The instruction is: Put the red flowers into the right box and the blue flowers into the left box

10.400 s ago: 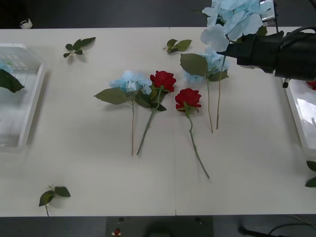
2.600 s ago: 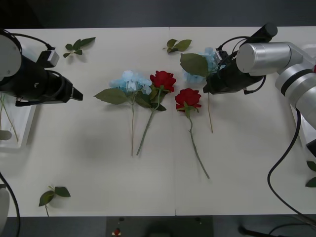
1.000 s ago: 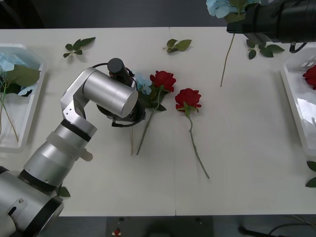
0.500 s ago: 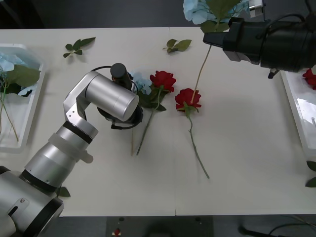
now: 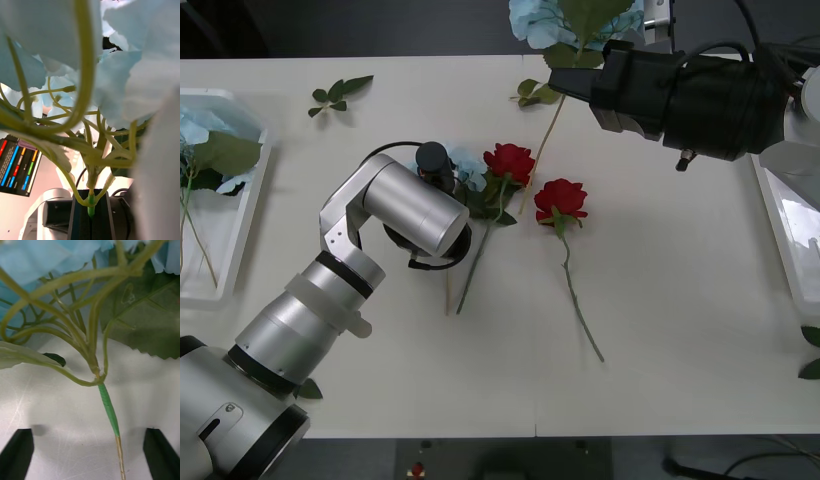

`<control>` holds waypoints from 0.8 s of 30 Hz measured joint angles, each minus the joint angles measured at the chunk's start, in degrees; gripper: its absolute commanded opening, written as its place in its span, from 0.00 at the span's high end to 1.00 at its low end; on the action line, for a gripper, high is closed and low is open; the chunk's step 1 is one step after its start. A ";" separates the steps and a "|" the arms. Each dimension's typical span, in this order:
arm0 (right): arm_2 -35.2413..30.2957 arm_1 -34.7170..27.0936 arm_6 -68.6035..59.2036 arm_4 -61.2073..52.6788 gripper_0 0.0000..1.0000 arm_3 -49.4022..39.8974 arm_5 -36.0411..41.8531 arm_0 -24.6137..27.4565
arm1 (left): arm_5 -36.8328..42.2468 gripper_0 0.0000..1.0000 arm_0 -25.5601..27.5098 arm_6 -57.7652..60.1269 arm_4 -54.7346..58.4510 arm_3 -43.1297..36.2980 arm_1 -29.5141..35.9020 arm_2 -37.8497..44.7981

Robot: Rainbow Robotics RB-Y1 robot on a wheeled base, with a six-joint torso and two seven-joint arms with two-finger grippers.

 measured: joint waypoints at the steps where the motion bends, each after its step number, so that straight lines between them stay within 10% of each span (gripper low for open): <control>1: 0.00 0.00 0.00 0.00 1.00 -0.38 0.00 0.00 | 0.01 0.62 0.00 0.01 -0.23 0.00 0.00 0.00; 4: 0.00 0.00 0.01 0.00 1.00 -1.26 0.00 0.00 | 0.01 0.99 0.00 0.06 -0.30 0.00 0.00 0.00; 24: 0.01 2.07 8.88 0.00 1.00 -2.68 0.00 0.16 | 1.36 1.00 -0.33 1.19 1.44 -5.89 3.00 -2.12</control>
